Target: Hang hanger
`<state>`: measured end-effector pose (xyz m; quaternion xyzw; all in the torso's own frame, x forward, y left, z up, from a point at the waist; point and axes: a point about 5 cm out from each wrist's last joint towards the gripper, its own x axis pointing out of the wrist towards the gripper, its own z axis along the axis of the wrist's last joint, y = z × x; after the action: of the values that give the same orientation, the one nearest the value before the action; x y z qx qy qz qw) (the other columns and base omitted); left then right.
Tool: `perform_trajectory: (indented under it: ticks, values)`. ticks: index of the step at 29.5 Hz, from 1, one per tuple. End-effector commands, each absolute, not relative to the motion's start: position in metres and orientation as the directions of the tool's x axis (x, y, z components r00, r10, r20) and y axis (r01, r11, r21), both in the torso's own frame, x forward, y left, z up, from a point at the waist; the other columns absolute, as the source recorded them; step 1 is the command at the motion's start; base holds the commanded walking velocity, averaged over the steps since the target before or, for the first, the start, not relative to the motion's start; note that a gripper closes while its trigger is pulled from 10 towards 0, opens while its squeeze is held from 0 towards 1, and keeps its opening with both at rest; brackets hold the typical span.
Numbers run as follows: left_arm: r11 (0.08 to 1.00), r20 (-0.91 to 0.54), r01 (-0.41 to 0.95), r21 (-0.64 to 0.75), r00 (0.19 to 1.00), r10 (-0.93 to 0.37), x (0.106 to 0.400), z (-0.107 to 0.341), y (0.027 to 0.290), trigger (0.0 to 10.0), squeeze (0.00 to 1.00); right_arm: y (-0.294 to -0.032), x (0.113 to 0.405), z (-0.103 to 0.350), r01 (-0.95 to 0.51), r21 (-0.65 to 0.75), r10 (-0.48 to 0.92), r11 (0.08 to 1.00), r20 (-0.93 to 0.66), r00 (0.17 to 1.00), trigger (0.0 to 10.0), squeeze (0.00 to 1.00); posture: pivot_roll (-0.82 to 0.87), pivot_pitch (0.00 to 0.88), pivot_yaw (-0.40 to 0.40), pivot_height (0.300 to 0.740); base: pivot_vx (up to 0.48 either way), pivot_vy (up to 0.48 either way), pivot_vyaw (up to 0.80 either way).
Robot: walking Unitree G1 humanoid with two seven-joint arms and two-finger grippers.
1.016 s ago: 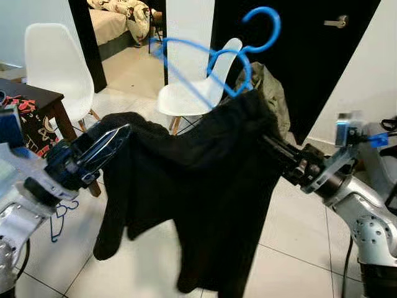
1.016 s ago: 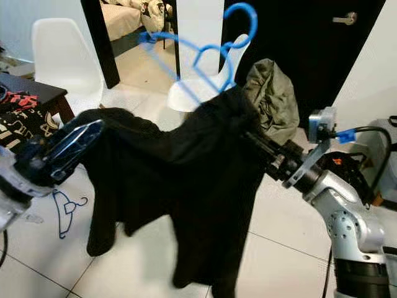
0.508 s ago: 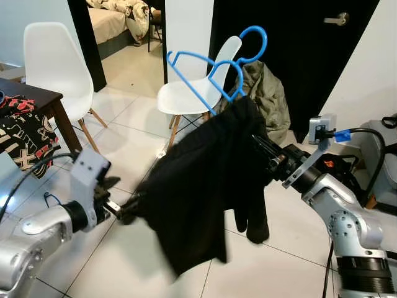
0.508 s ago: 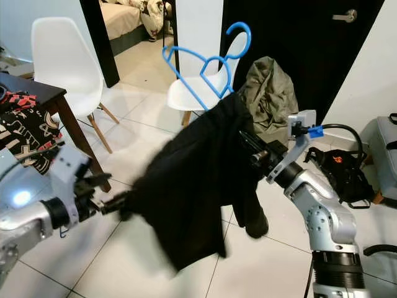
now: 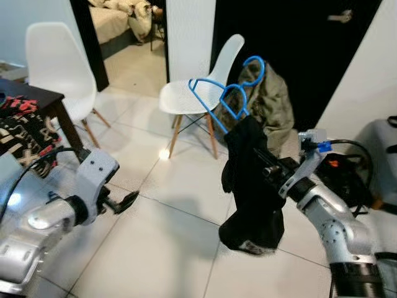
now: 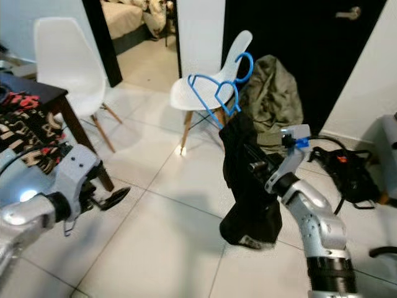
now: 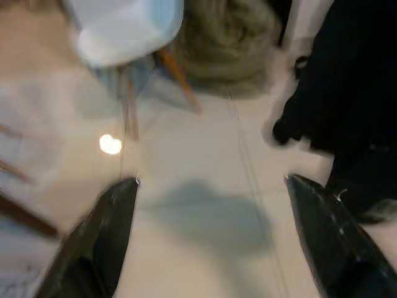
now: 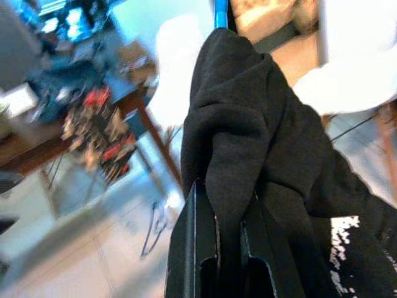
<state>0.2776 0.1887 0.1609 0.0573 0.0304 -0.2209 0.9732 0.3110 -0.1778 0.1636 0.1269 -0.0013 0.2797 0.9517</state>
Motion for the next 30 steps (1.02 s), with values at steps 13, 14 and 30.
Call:
perform_trajectory:
  ticks: [13,14,30]
  values:
    - [0.972,-0.026,0.150,-0.179,0.987,-0.157,0.281,0.133,0.194,10.0,0.00,-0.163,0.313,0.150,-0.553,0.276,0.552,0.787,0.087,0.829,10.0,0.00,0.05,0.053,-0.041,0.740,0.000,0.000,0.77]
    - [0.972,-0.017,0.145,-0.186,0.988,-0.151,0.282,0.133,0.195,10.0,0.00,-0.163,0.314,0.150,-0.548,0.278,0.548,0.789,0.087,0.832,10.0,0.00,0.05,0.053,-0.043,0.740,0.000,0.000,0.76]
    - [0.962,0.032,0.100,-0.256,0.995,-0.095,0.285,0.135,0.197,10.0,0.00,-0.164,0.314,0.149,-0.542,0.274,0.539,0.794,0.096,0.837,10.0,0.00,0.04,0.066,-0.047,0.740,0.459,0.000,0.19]
